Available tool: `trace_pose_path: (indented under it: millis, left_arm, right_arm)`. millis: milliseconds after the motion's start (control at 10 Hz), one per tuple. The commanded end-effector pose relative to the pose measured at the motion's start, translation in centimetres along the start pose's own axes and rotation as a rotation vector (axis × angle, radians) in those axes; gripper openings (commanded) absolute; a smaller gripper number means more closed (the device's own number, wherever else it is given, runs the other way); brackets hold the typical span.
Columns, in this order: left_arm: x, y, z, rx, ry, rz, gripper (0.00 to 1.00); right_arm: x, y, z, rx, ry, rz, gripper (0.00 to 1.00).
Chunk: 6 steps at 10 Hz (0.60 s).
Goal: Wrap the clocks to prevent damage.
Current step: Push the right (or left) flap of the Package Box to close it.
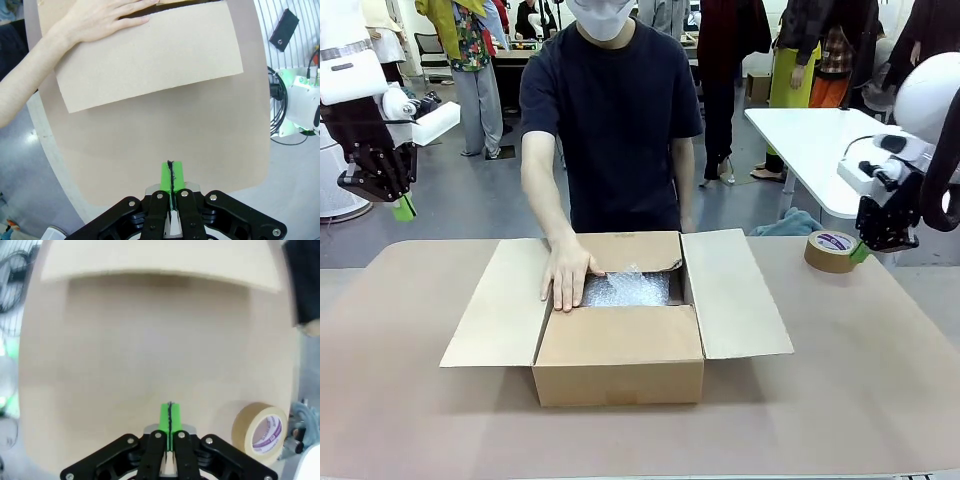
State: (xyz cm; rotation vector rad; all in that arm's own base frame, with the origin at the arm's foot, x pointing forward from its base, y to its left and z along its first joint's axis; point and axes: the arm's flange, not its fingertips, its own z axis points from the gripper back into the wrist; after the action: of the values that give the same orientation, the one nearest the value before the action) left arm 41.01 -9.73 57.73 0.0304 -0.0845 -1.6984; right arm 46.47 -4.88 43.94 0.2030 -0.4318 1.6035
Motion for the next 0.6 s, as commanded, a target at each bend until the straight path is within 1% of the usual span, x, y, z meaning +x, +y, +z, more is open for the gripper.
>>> trace_pose_path:
  millis: [0, 100, 200, 300, 400, 500]
  left_arm:
    - [0.1, -0.1, 0.0, 0.012, 0.008, 0.019, 0.01]
    - [0.1, -0.1, 0.0, 0.012, 0.008, 0.019, 0.01]
    - [0.1, -0.1, 0.0, 0.012, 0.008, 0.019, 0.01]
    - [0.1, -0.1, 0.0, 0.012, 0.008, 0.019, 0.01]
    - [0.1, -0.1, 0.0, 0.012, 0.008, 0.019, 0.01]
    - [0.1, -0.1, 0.0, 0.012, 0.008, 0.019, 0.01]
  right_arm:
    - [-2.7, 0.1, -1.6, 0.011, -0.278, -0.085, 0.01]
    - [-3.6, 0.2, -2.6, 0.019, -0.31, -0.171, 0.01]
    - [-3.9, 0.4, -2.8, 0.024, -0.346, -0.221, 0.01]
    - [-3.4, 0.7, -2.5, 0.013, -0.262, -0.208, 0.01]
    - [-3.6, 1.2, -2.2, 0.006, -0.313, -0.175, 0.01]
    - [-3.6, 1.2, -2.2, 0.006, -0.313, -0.175, 0.01]
